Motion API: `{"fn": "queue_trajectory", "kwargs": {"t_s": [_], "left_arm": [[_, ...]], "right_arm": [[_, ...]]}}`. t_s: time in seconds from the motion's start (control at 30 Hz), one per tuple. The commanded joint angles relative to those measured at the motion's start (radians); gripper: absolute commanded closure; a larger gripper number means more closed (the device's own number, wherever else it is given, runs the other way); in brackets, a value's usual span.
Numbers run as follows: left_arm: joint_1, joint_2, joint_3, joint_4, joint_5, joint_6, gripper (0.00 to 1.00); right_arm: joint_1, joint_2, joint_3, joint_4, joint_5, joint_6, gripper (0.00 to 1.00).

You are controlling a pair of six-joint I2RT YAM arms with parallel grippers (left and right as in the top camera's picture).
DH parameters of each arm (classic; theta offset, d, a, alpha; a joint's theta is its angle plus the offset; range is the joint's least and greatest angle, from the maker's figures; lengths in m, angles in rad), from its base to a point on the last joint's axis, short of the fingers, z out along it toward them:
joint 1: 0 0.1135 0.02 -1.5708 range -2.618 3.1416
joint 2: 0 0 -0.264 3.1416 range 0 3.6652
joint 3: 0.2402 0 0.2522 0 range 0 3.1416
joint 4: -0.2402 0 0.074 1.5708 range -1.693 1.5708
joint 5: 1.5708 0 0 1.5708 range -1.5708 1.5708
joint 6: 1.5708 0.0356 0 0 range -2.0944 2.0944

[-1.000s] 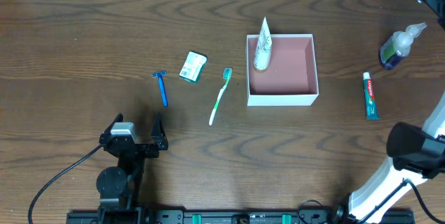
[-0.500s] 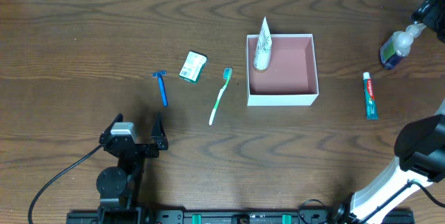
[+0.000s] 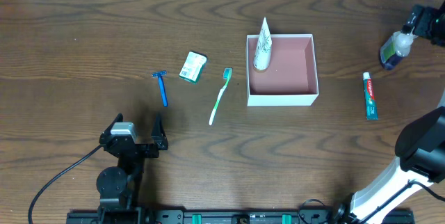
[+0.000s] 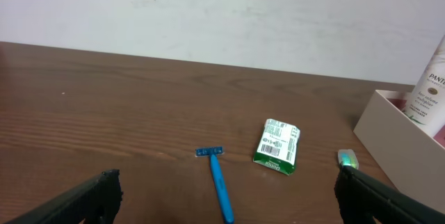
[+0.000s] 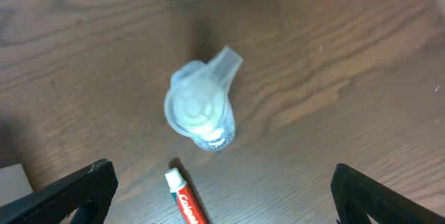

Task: Pack container
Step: 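Move the right gripper to the clear soap pump bottle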

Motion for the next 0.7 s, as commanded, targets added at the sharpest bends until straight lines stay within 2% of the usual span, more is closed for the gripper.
{"fn": "queue_trajectory", "kwargs": {"t_s": [0.0,0.13,0.2,0.3,0.67], "left_arm": [[0.006,-0.005,-0.018,-0.033,0.007,0.006,0.02],[0.005,-0.005,-0.018,-0.033,0.007,0.006,0.02],[0.006,-0.005,-0.018,-0.033,0.007,0.006,0.02],[0.005,-0.005,-0.018,-0.033,0.007,0.006,0.02],[0.005,-0.005,-0.018,-0.033,0.007,0.006,0.02]], "right_arm": [[-0.006,0.001,-0.059,0.024,-0.049,0.048,0.01],[-0.006,0.001,-0.134,0.070,-0.180,-0.208,0.01],[-0.006,0.001,-0.168,0.080,-0.181,-0.278,0.05],[-0.011,0.001,-0.214,0.116,-0.174,-0.326,0.06],[-0.037,0.001,-0.269,0.239,-0.131,-0.349,0.04]]}}
